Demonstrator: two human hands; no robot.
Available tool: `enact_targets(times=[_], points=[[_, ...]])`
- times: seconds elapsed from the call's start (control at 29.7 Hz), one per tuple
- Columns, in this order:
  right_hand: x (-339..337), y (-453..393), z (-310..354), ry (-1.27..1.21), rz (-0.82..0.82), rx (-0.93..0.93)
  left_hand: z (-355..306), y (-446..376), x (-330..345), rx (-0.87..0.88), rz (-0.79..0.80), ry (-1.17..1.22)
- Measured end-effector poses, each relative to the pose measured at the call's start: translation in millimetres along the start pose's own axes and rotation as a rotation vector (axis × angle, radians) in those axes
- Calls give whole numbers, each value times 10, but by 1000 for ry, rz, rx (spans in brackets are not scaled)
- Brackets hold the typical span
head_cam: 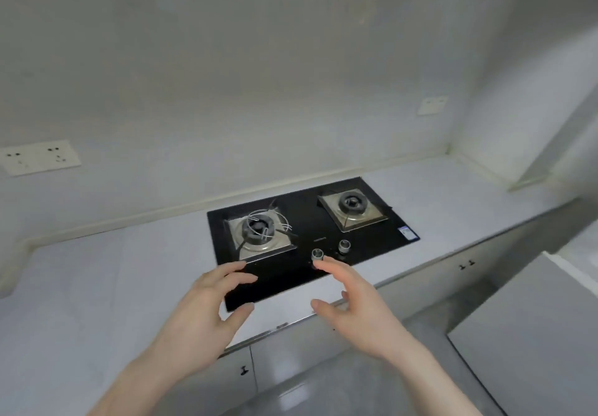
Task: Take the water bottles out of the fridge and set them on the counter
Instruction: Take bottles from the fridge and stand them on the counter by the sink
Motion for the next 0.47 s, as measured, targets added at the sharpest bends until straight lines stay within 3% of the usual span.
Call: enact_targets(times=[0.47], points=[[-2730, 1224, -1236, 71, -404, 89, -2879, -991, 1468, 440, 146, 22]])
Point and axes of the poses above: each hand's wrist, its own y-axis away from the middle knuckle, its own x-axis out of the palm, z = x × y, the point moved 6 cm from there along -y, towards the middle knuckle, and after that the axes turned 3 degrees about -y, right-handed, at the moved point
